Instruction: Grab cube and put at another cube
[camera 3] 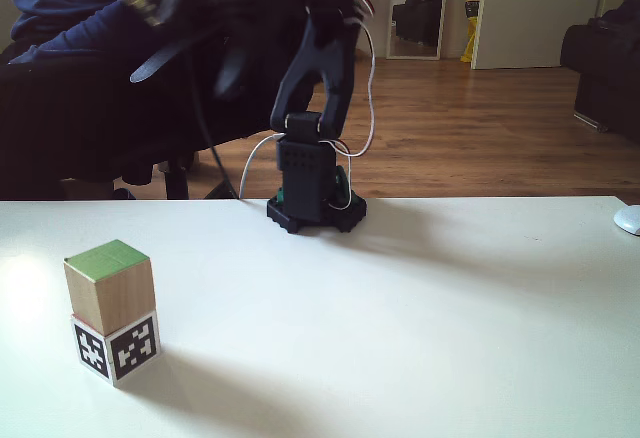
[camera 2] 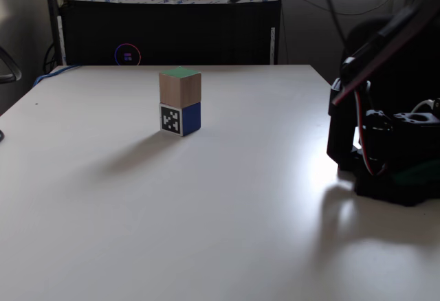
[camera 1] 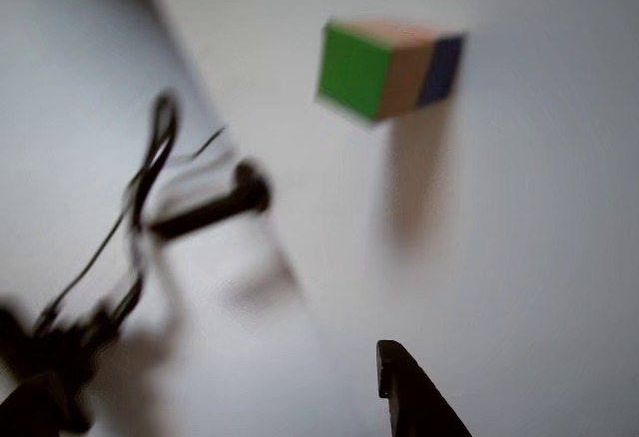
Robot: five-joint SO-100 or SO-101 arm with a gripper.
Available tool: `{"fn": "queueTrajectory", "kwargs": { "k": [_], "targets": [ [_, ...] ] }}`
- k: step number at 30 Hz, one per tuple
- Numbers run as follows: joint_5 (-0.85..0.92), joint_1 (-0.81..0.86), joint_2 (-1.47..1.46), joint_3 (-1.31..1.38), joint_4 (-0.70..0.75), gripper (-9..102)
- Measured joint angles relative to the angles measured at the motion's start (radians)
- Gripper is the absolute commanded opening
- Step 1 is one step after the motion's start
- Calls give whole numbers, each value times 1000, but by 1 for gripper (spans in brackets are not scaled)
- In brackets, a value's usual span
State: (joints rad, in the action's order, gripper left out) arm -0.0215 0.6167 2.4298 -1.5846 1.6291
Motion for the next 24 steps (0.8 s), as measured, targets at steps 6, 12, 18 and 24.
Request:
{"fn": "queueTrajectory", "kwargs": {
  "k": [6,12,18,24],
  "targets": [
    [-21,-166,529,-344,-135,29],
    [11,-219,779,-624,-193,3],
    [29,-221,847,-890,-275,0],
    [61,-258,851,-1146,-380,0]
  ]
}}
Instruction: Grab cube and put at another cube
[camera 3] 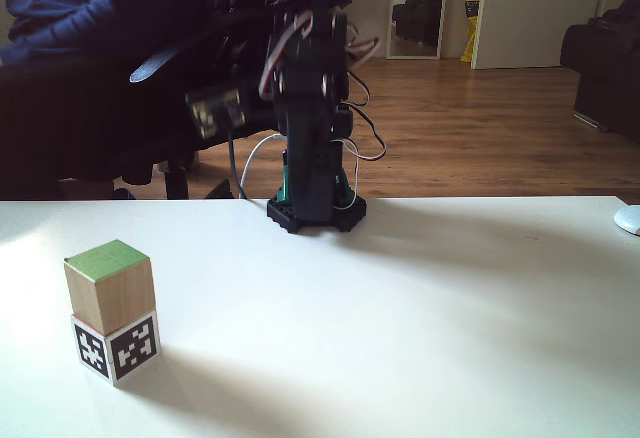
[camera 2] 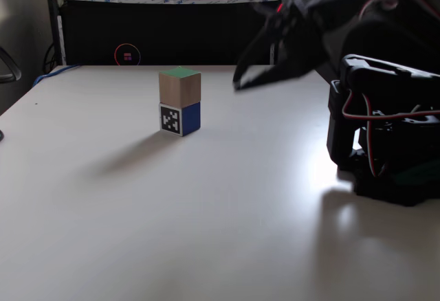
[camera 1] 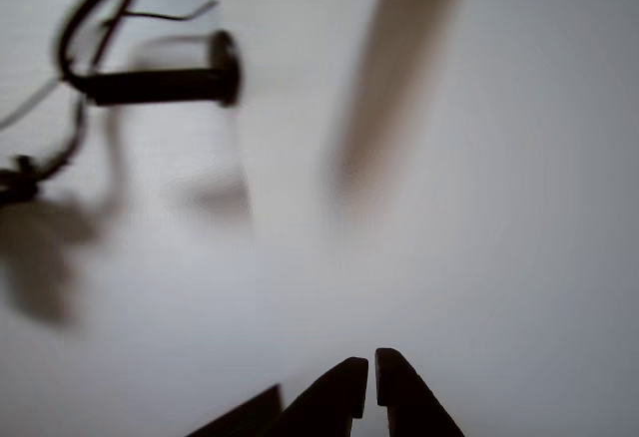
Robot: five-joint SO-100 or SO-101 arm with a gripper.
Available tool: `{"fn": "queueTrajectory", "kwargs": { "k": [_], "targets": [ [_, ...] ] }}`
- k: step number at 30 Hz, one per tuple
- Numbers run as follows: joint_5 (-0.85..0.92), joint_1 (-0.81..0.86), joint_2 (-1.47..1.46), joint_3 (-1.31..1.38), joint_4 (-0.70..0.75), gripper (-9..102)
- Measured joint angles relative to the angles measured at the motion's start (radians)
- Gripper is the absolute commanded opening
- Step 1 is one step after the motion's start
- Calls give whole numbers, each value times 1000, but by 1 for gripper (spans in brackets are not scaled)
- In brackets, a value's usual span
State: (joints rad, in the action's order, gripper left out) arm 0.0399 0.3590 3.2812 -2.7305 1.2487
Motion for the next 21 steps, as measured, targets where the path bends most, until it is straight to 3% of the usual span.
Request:
{"fn": "queueTrajectory", "kwargs": {
  "k": [7,13,21],
  "targets": [
    [48,-67,0,-264,-98,0],
    [37,-78,2,-262,17,0],
    [32,-71,2,-262,37,0]
  ]
}}
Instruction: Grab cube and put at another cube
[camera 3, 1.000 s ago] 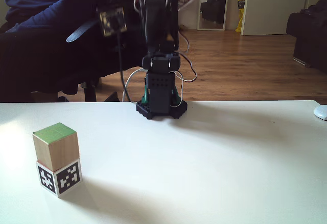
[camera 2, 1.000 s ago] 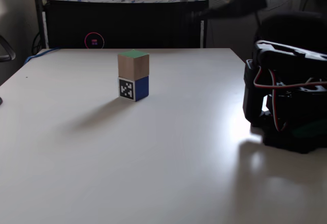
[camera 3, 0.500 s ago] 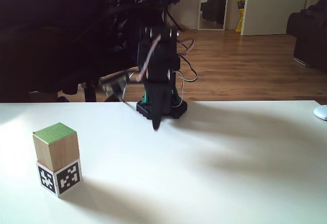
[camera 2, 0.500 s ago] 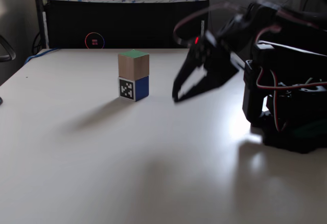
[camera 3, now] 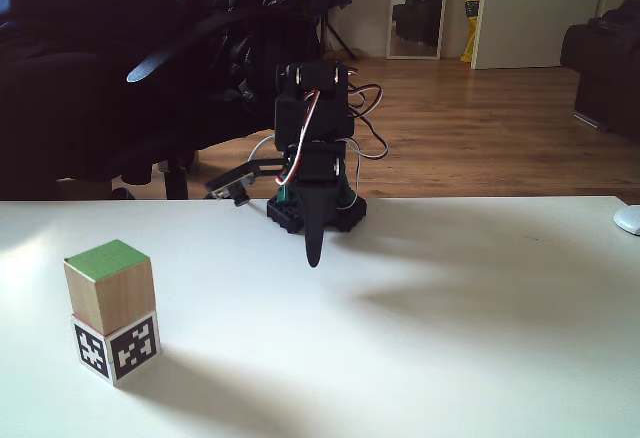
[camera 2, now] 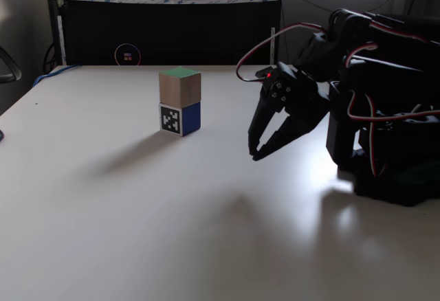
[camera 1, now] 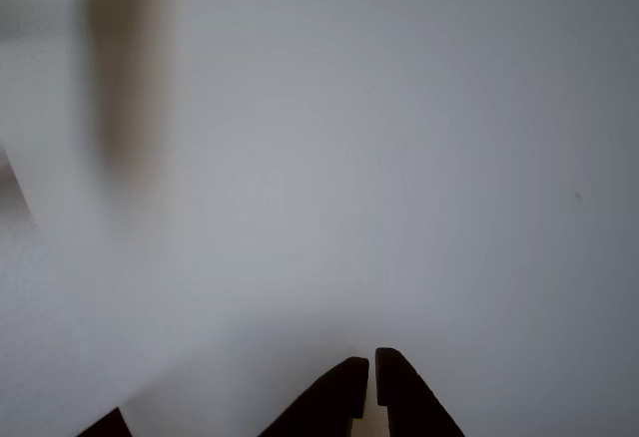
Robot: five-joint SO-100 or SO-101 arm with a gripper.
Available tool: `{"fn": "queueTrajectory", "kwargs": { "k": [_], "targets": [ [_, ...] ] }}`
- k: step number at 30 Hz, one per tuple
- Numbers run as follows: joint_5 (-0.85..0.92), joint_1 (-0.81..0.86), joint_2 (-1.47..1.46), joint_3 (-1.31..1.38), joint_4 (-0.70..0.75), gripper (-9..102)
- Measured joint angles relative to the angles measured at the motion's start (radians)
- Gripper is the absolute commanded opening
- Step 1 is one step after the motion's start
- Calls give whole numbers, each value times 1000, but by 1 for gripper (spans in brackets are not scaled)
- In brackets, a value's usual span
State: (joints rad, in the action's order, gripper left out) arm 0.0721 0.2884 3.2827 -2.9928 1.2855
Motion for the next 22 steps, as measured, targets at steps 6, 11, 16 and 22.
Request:
{"fn": "queueTrajectory", "kwargs": {
  "k": [6,11,16,22],
  "targets": [
    [-17,28,0,0,0,0],
    [-18,28,0,0,0,0],
    [-28,41,0,0,0,0],
    [-43,60,0,0,0,0]
  ]
}}
